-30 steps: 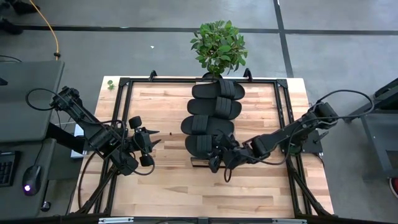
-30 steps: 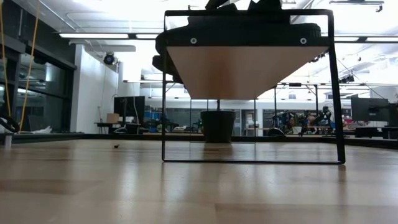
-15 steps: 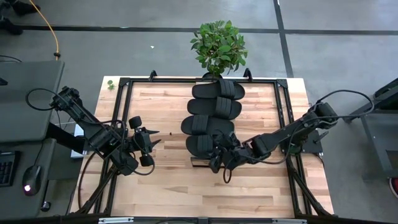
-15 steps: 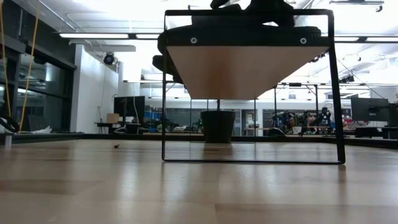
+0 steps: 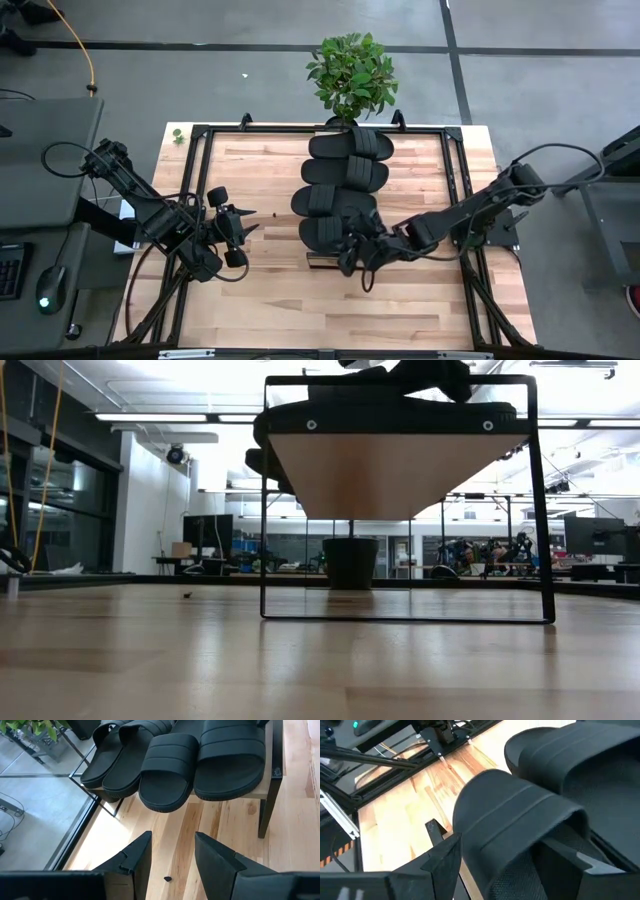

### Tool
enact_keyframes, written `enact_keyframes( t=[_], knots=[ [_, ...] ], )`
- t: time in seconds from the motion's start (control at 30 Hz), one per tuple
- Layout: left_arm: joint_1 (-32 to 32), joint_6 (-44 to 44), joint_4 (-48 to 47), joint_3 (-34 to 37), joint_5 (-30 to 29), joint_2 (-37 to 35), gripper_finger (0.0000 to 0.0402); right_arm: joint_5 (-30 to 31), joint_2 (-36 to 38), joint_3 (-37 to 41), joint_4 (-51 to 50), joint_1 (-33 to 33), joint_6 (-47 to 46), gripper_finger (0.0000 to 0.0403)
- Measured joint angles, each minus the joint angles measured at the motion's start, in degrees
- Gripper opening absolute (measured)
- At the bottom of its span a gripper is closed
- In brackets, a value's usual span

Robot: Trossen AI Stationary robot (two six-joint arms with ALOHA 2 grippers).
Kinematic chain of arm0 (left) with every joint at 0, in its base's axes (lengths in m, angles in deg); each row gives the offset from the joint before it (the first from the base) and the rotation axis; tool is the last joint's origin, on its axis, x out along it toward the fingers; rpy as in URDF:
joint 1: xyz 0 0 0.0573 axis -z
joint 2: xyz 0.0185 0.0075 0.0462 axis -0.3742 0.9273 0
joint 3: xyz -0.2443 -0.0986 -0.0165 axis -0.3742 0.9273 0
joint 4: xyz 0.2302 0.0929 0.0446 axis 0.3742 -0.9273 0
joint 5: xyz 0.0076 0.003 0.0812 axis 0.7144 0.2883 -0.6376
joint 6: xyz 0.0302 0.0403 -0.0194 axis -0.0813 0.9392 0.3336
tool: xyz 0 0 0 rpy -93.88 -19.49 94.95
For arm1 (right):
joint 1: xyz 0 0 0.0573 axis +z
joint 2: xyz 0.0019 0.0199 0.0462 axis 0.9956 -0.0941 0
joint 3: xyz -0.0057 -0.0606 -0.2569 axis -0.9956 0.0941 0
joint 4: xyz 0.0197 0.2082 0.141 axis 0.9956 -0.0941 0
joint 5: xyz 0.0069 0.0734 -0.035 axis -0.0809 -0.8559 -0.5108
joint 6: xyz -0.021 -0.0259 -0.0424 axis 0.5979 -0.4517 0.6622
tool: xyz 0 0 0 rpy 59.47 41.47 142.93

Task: Pick and place slides into the shelf
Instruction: Put the slide on the shelf, then return to Home Position

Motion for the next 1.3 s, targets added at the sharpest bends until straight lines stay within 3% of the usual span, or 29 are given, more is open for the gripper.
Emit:
enact_keyframes(
  t=[0.27,0.7,1.07,1.3],
  knots=[
    [0.0,0.0,0.0,0.0,0.0,0.0,0.0134,0.1,3.4,0.0,-4.5,-0.1,1.5,0.0222],
    [0.0,0.6,0.0,0.0,-1.0,0.0,0.0134,1.2,9.4,0.0,-3.7,0.1,16.7,0.0222],
    [0.0,0.6,-0.1,0.0,-0.2,0.0,0.0134,-0.5,9.3,0.0,-3.7,0.0,16.0,0.0222],
    [0.0,5.7,-1.1,0.0,0.1,0.0,0.0134,-1.9,11.4,0.0,-3.1,-0.6,26.1,0.0222]
  ],
)
